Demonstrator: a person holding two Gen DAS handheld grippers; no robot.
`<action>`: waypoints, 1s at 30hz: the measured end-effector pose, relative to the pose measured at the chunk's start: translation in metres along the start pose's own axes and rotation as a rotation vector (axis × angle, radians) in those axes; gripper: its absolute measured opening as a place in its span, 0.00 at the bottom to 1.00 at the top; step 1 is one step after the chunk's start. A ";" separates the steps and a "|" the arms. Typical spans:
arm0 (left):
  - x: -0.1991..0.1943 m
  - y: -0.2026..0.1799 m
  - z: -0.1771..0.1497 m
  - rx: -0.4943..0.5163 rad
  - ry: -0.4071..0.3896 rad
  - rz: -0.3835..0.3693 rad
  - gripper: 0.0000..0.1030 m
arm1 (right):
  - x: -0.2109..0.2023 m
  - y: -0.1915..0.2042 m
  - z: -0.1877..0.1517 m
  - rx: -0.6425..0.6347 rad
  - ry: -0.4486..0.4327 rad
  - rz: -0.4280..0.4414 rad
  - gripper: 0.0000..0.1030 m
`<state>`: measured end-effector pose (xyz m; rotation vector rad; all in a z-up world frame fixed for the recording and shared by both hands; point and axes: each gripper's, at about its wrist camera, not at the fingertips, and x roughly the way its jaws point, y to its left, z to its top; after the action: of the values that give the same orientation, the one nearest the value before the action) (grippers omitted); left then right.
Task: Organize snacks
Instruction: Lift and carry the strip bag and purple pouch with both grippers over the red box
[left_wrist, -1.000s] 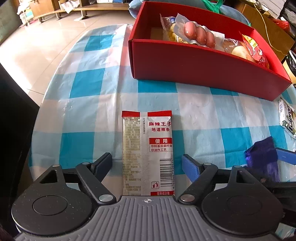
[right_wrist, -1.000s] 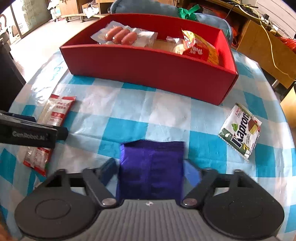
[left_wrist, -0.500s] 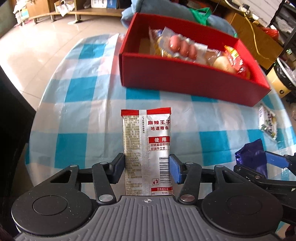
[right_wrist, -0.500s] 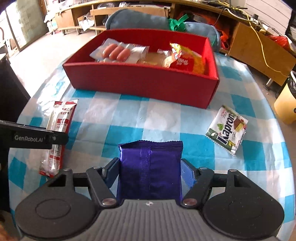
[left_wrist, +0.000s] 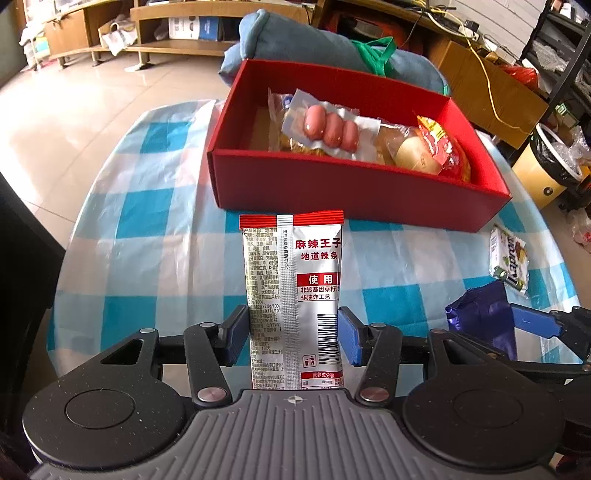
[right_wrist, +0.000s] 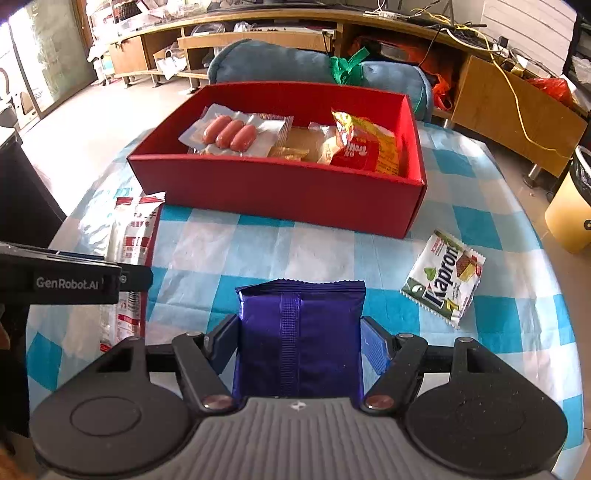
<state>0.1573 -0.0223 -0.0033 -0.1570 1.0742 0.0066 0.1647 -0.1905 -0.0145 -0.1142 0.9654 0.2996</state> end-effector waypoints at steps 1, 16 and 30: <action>-0.001 -0.001 0.001 0.002 -0.004 -0.002 0.57 | -0.001 0.000 0.001 0.001 -0.006 -0.002 0.63; -0.011 -0.008 0.017 0.009 -0.060 -0.029 0.57 | -0.008 -0.008 0.024 0.032 -0.065 -0.007 0.63; -0.013 -0.020 0.045 0.011 -0.109 -0.061 0.57 | -0.012 -0.018 0.052 0.072 -0.124 -0.005 0.63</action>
<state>0.1919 -0.0350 0.0318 -0.1778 0.9600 -0.0452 0.2046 -0.1984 0.0241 -0.0322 0.8516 0.2641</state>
